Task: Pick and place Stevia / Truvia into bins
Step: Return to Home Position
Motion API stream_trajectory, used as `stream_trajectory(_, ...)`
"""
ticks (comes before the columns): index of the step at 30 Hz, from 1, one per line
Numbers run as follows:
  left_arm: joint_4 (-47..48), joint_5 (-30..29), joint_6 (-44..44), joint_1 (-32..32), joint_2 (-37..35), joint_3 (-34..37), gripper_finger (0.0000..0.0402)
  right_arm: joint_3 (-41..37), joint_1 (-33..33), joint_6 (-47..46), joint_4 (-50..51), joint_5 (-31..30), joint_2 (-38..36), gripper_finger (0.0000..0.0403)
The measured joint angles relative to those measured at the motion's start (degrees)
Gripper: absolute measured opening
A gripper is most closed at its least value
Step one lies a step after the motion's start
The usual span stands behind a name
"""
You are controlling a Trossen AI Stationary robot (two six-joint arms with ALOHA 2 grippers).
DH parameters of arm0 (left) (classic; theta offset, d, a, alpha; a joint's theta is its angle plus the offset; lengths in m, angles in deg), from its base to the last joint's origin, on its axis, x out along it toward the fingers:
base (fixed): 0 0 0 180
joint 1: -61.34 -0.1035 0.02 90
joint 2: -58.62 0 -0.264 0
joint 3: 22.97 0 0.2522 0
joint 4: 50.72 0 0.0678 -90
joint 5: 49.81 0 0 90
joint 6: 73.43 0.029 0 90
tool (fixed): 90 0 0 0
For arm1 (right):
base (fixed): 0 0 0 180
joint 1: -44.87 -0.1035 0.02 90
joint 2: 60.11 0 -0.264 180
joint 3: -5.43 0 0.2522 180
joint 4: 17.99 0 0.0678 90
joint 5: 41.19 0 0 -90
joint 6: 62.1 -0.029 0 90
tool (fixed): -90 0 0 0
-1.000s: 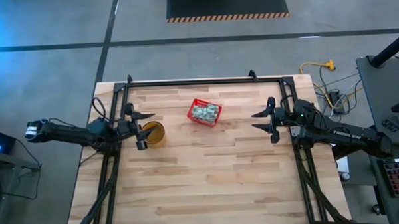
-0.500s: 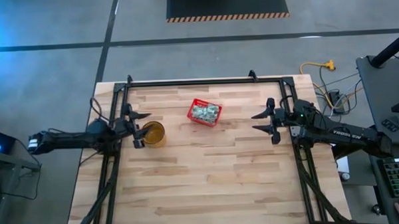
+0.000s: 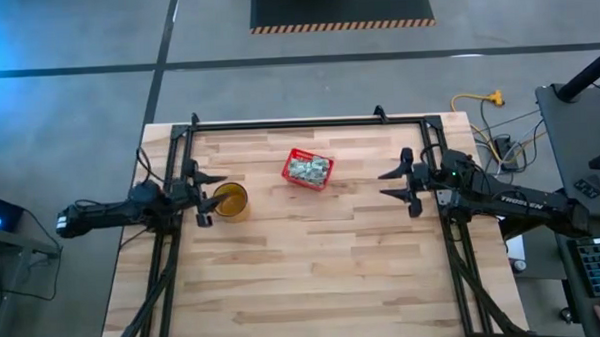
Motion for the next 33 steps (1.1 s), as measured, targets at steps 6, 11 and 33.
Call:
stream_trajectory(6, 4.54, 0.11, -3.57, 0.08, 0.79, 0.02, 0.0185, 0.0, -0.02, 0.06, -0.01, 1.02, -0.05, 0.0176)
stream_trajectory(11, 10.51, 2.22, -4.08, 0.1, -0.24, 0.04, 0.0185, 0.0, -0.02, 0.0, 0.02, 1.02, -0.05, 0.0176)
stream_trajectory(33, 11.14, 10.45, -2.29, 0.1, 7.41, 0.11, 0.0185, -8.65, -3.65, 3.62, -16.25, 7.21, -1.78, 0.0176)
